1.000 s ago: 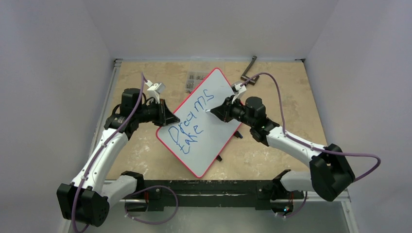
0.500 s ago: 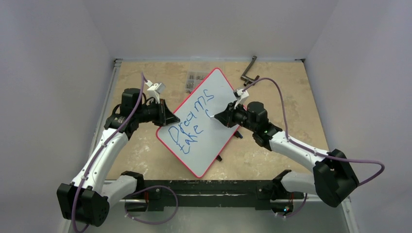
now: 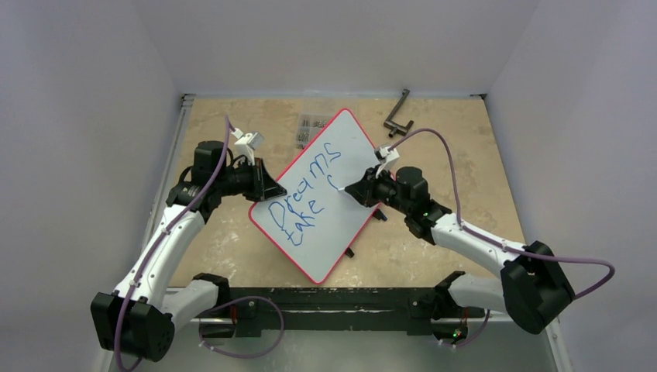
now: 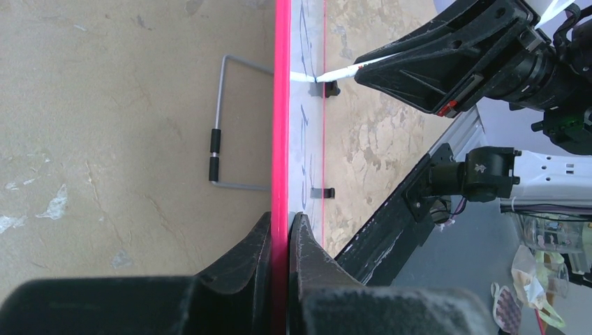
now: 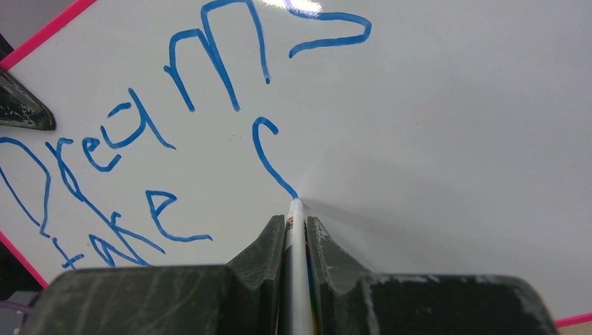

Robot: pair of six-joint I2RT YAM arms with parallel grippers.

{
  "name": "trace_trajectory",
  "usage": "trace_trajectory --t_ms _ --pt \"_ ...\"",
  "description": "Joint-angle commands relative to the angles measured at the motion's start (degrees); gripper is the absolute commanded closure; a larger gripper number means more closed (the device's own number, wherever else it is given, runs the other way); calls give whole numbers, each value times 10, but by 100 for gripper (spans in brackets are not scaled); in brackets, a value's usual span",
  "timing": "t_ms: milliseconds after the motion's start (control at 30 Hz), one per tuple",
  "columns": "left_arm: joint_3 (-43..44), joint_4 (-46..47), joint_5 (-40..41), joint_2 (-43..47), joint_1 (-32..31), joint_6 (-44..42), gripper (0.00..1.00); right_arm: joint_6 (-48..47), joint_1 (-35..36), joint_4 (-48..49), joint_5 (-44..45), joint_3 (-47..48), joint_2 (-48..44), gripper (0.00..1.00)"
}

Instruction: Write a sentence on the whiteboard

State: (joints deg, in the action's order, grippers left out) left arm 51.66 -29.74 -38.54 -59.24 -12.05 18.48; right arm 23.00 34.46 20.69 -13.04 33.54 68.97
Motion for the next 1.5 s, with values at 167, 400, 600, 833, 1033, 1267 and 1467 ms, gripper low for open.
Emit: trace_trajectory --t_ms 167,400,600,833,1033,1267,1467 --pt "-3 -6 51 -1 -5 -70 100 -23 8 -45 -55 -13 8 100" --pt "-4 -5 53 -1 -4 -70 100 -25 15 -39 -78 9 14 100" --pt "-4 -6 54 -1 -5 -69 100 -28 17 -43 -79 36 10 100" --pt "-4 -6 54 -1 -4 -71 100 -35 16 -60 -72 62 -17 100" --pt "-3 -7 54 -2 -5 -71 100 -37 17 -58 -73 76 -20 100" --pt "-4 -6 54 -2 -5 -71 100 -39 17 -54 -71 94 -8 100" --pt "-4 -7 55 -2 -5 -71 100 -40 16 -47 -62 102 14 100"
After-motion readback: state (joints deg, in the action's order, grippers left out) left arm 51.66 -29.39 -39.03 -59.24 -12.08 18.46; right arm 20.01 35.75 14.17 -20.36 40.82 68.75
